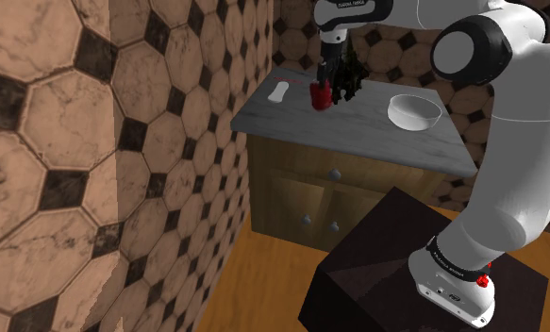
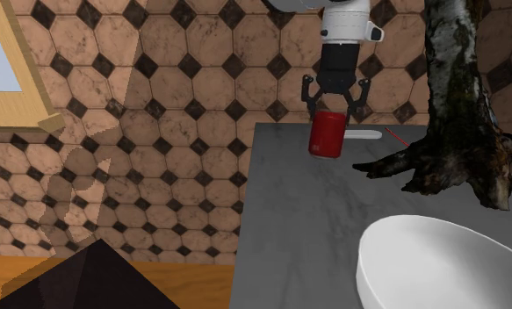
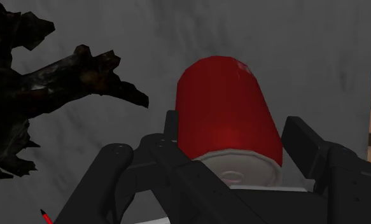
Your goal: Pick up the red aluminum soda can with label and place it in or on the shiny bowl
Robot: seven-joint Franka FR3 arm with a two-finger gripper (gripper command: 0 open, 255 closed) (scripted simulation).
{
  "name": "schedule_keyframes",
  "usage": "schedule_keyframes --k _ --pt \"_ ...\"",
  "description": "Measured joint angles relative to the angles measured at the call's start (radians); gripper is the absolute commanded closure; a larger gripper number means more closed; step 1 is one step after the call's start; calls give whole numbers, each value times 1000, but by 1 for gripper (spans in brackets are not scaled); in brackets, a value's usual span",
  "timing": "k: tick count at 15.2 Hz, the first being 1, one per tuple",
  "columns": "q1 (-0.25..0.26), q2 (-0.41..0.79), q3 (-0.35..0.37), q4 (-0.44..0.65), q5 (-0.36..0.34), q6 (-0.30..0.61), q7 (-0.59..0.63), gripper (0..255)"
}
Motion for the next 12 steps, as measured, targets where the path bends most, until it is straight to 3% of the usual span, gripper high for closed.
schedule_keyframes --k 12 --pt "-7 18 -1 190 2 -171 1 255"
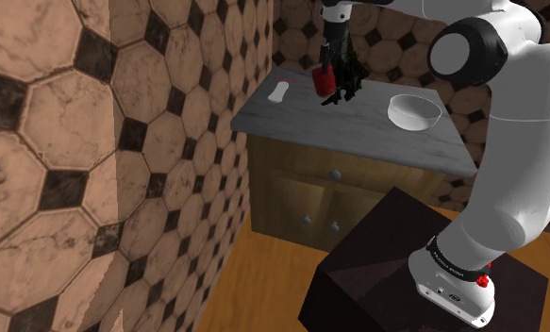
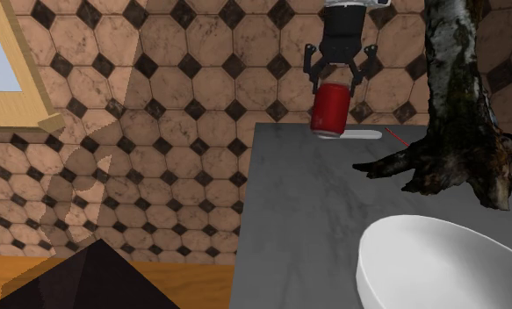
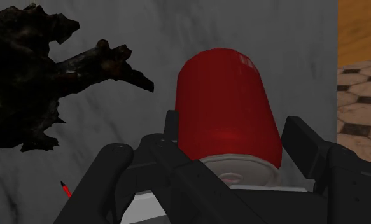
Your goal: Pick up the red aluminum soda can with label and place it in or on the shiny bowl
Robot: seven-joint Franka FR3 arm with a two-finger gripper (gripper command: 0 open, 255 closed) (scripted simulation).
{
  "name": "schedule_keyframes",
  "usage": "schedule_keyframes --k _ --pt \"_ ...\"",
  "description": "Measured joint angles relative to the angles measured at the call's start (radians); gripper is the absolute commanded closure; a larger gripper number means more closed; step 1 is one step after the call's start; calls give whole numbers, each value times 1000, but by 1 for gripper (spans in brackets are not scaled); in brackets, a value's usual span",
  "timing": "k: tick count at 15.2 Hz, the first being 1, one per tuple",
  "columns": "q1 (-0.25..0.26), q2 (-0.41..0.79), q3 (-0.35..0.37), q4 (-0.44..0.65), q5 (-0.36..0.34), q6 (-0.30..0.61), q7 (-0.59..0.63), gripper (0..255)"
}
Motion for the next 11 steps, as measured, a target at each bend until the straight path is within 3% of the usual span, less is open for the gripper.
schedule_keyframes --k 9,11 --pt "-16 60 0 214 9 -154 -3 255" --pt "-23 15 -6 157 3 -142 -20 255"
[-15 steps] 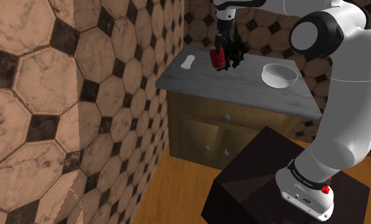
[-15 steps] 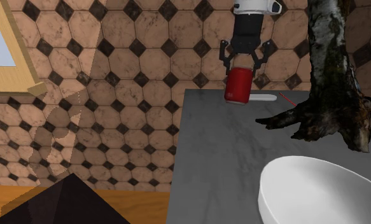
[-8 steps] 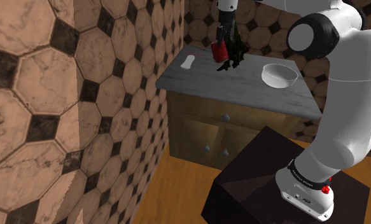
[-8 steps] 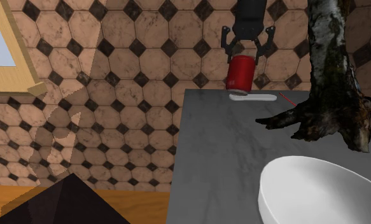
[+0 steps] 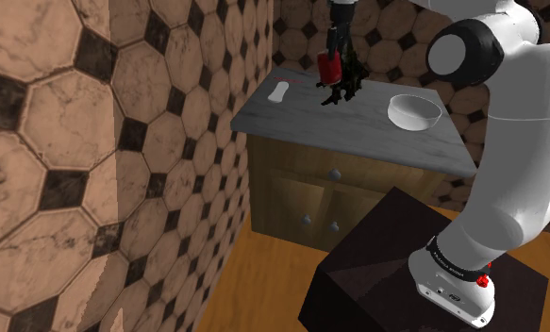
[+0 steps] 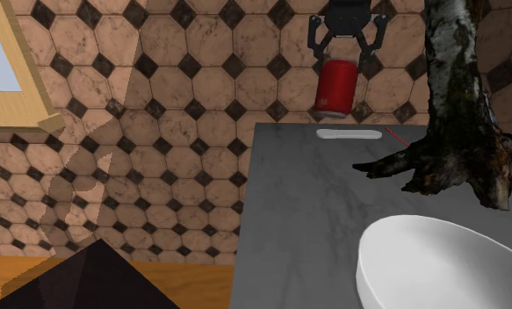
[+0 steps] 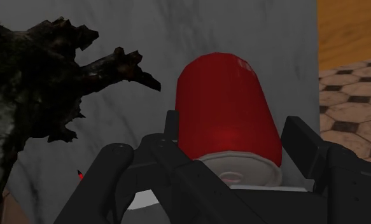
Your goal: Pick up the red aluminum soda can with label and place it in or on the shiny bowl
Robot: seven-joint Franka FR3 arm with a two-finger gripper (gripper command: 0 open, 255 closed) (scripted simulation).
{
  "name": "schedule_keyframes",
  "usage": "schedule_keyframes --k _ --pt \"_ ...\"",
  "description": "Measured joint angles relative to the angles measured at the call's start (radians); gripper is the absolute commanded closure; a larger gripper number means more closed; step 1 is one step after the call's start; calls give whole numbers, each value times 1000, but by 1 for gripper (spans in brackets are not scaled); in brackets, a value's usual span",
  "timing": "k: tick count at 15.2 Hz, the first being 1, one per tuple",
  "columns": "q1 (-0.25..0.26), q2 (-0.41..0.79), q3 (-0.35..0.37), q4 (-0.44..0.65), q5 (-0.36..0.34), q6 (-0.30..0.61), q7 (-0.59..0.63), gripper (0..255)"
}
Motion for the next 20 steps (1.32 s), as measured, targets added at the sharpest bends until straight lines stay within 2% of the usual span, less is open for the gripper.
schedule_keyframes --k 1,7,13,20 --pt "-6 -38 -5 -64 -4 26 -14 255" --pt "-57 -197 -42 -281 -26 89 -113 255" --pt "-114 -322 -86 -433 -50 120 -218 255" --pt "-190 -408 -152 -524 -74 132 -361 255"
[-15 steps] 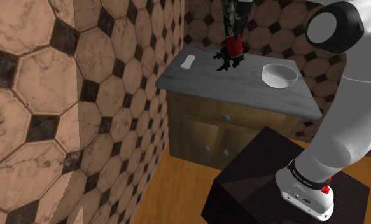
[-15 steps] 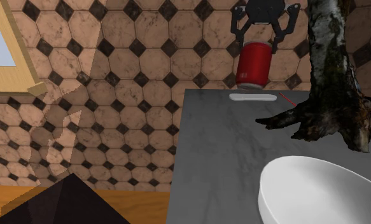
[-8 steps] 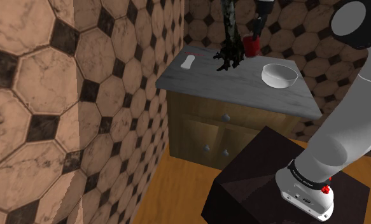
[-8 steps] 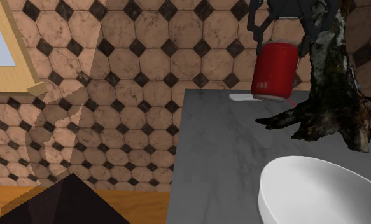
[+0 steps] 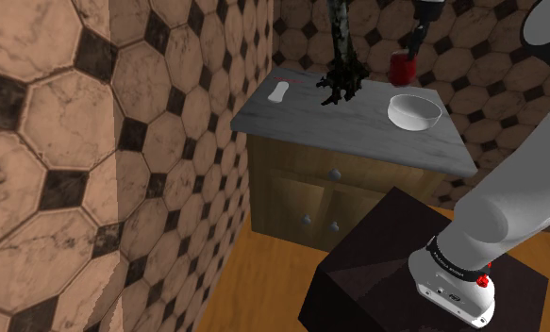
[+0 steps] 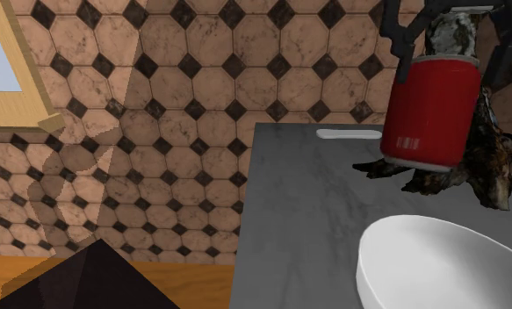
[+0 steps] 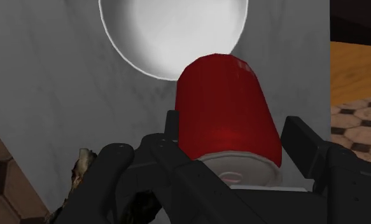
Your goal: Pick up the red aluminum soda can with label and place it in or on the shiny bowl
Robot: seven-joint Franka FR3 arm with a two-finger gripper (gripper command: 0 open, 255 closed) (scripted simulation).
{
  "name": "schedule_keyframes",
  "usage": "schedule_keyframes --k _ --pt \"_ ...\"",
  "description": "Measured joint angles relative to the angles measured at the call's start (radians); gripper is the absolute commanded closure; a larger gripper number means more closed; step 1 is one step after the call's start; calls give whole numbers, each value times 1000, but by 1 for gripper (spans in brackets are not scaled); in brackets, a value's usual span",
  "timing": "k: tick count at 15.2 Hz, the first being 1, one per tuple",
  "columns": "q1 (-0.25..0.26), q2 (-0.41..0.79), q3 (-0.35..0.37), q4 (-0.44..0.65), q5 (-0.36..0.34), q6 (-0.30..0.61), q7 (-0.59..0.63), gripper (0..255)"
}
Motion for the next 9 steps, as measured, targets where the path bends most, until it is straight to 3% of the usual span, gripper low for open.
schedule_keyframes --k 9 --pt "-97 -37 -90 -21 -15 -7 -187 255"
